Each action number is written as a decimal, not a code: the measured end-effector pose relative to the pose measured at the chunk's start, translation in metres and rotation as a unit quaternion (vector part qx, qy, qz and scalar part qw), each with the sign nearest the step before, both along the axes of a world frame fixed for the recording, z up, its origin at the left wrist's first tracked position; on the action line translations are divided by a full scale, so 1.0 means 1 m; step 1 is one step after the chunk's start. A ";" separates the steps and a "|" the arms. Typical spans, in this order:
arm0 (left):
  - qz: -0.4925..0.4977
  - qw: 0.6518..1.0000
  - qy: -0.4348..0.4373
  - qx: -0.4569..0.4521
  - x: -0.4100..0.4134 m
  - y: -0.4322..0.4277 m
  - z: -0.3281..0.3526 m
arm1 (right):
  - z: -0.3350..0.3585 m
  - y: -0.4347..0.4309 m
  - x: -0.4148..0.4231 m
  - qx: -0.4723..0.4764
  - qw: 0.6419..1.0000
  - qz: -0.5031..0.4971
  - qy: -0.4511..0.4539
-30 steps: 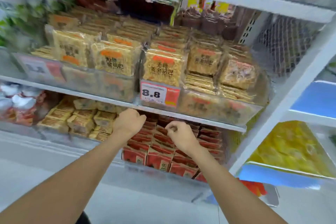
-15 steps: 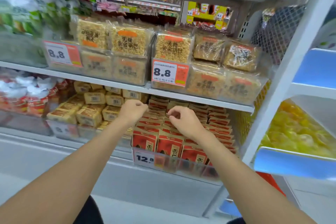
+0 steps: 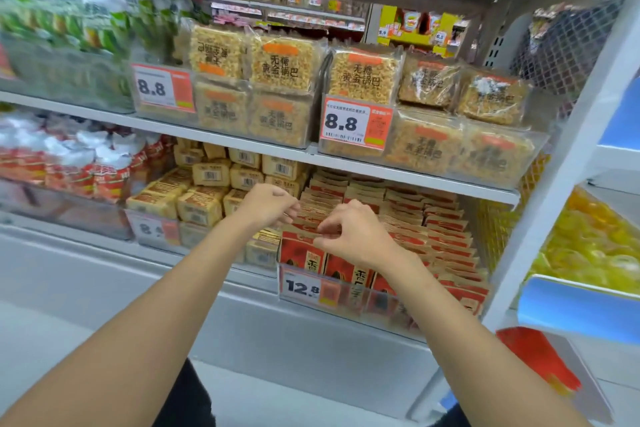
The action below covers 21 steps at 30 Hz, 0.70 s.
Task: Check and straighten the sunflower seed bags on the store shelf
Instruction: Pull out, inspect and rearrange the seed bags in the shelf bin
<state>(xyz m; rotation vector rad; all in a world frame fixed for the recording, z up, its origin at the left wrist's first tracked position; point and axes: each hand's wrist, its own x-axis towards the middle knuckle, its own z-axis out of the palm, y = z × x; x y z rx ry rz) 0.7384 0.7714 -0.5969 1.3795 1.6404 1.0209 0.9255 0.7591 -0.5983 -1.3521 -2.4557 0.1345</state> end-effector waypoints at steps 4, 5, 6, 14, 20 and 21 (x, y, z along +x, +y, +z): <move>-0.024 1.000 -0.014 0.010 -0.005 0.006 -0.001 | -0.014 0.007 -0.006 0.041 0.999 -0.004 -0.027; -0.035 0.999 -0.007 0.013 -0.006 0.007 0.001 | -0.014 0.007 -0.006 0.046 0.999 -0.001 -0.016; -0.047 0.999 0.003 0.019 -0.007 0.007 0.004 | -0.014 0.008 -0.006 0.053 0.999 0.002 0.007; -0.152 0.972 -0.121 0.134 0.018 -0.010 0.034 | 0.019 -0.004 0.001 0.052 0.913 -0.010 0.405; -0.034 0.953 -0.143 0.266 0.036 -0.001 0.013 | 0.020 -0.014 -0.005 -0.104 0.803 -0.007 0.587; -0.009 0.950 -0.157 0.270 0.038 0.001 0.011 | 0.020 -0.015 -0.006 -0.119 0.802 -0.004 0.586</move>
